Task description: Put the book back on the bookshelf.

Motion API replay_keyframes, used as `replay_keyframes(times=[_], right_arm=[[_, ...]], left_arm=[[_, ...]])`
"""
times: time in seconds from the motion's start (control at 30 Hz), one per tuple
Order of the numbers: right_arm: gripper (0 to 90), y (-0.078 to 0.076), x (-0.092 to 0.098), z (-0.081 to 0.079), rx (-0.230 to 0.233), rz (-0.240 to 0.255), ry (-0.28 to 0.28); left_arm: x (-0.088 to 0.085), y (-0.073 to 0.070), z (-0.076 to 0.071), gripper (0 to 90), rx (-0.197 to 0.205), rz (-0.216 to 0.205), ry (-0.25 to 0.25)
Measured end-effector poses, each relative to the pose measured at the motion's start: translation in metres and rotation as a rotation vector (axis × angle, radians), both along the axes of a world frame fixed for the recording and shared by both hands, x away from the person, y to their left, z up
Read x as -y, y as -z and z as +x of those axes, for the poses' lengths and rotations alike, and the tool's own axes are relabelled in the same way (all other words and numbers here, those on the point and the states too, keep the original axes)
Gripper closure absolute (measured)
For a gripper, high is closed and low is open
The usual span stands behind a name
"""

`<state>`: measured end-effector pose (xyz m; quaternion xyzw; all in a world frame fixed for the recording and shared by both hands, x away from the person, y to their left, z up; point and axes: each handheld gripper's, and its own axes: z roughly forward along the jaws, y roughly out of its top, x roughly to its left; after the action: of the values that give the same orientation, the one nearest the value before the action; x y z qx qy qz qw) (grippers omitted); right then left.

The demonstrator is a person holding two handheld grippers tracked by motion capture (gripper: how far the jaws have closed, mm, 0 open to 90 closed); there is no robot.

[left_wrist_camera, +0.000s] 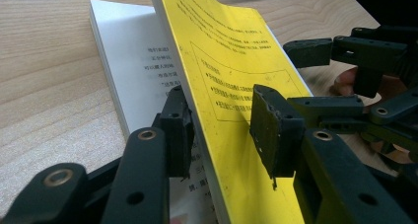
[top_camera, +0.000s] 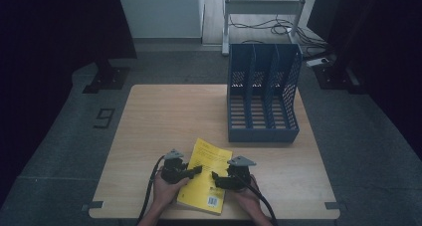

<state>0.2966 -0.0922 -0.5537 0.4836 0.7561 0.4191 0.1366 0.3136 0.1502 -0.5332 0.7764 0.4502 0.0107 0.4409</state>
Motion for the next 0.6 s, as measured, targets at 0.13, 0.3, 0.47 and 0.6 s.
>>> replay_keyframes(times=[0.13,0.3,0.47,0.6], right_arm=[[14.8,0.0,0.0,0.0,0.0,-0.001,-0.001],[14.8,0.0,0.0001,0.0001,0.0,0.001,-0.001],[14.8,0.0001,0.0003,0.0002,0.0,0.002,-0.002],[14.8,0.0001,0.0004,0.0001,0.0,0.002,-0.001]], left_arm=[[-0.0009,0.0003,-0.0001,65.0,-0.001,-0.009,-0.002],[-0.0006,-0.0015,-0.0016,68.4,0.005,-0.025,0.005],[0.002,0.0,-0.0017,65.2,0.006,-0.015,0.005],[0.0025,0.0002,-0.0018,65.6,0.005,-0.022,0.013]])
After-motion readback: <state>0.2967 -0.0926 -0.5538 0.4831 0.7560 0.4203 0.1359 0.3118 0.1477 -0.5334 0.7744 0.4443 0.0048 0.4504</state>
